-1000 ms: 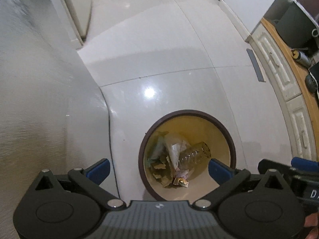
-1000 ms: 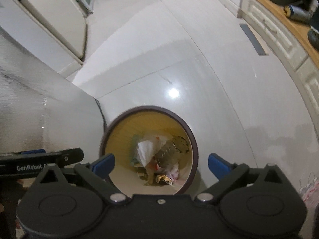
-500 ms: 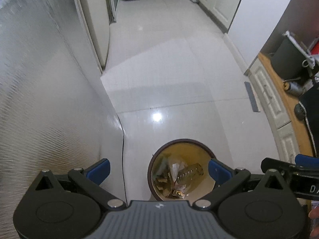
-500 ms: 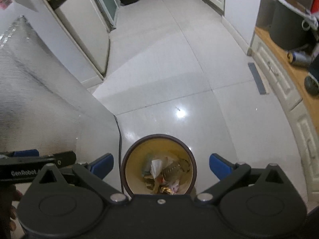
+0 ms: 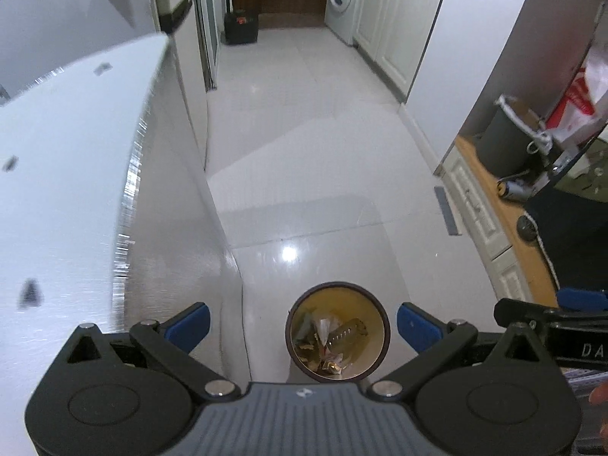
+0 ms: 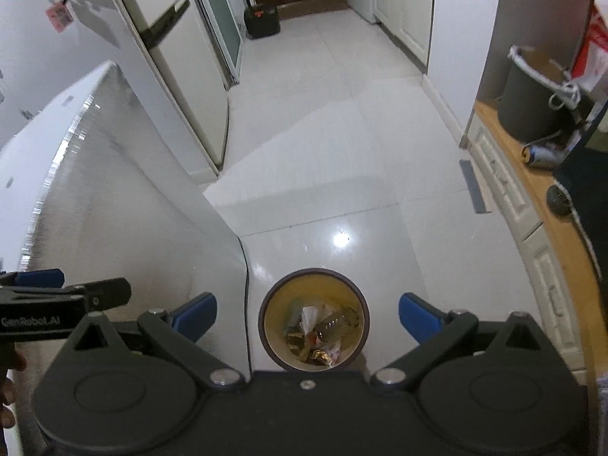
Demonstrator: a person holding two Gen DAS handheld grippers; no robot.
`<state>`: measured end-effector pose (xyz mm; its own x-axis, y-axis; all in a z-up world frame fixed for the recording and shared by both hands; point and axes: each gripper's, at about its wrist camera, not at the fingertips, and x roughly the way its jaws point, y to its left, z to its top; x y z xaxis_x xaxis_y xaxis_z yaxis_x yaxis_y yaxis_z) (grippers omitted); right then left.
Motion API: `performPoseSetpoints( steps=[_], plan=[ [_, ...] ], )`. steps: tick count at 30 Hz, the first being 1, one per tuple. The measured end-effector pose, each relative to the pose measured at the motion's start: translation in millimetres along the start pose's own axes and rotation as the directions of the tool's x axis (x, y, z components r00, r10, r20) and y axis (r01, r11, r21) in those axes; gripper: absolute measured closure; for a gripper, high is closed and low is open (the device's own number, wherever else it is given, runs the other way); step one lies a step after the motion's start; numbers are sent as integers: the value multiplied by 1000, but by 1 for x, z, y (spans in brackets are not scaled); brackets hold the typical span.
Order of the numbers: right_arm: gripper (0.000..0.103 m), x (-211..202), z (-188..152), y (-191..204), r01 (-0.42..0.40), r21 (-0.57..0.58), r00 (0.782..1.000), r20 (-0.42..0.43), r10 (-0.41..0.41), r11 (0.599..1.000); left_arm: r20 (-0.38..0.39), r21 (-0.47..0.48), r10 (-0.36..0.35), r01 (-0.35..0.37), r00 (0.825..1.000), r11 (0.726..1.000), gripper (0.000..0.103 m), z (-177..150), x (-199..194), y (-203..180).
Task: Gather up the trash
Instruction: 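Raise both open tools up from the bin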
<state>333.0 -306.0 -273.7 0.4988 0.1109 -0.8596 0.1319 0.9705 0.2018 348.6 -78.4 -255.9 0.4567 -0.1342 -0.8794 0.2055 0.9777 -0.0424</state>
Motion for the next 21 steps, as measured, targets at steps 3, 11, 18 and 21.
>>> performPoseSetpoints(
  steps=[3,11,18,21],
  plan=[
    [0,-35,-1,9,7,-8,1000,28,-7,1000,33,-7,1,-1,999,1000,0,-3,-38,7],
    [0,-116,-10,31,25,-25,996,91,-22,999,83,-33,-9,12,997,999,0,-24,-118,23],
    [0,-168,-31,51,28,-53,990,136,-20,998,126,-38,2,3,992,999,0,-46,-167,36],
    [0,-188,-42,59,32,-59,988,153,-22,998,142,-45,0,6,990,999,0,-54,-184,43]
  ],
)
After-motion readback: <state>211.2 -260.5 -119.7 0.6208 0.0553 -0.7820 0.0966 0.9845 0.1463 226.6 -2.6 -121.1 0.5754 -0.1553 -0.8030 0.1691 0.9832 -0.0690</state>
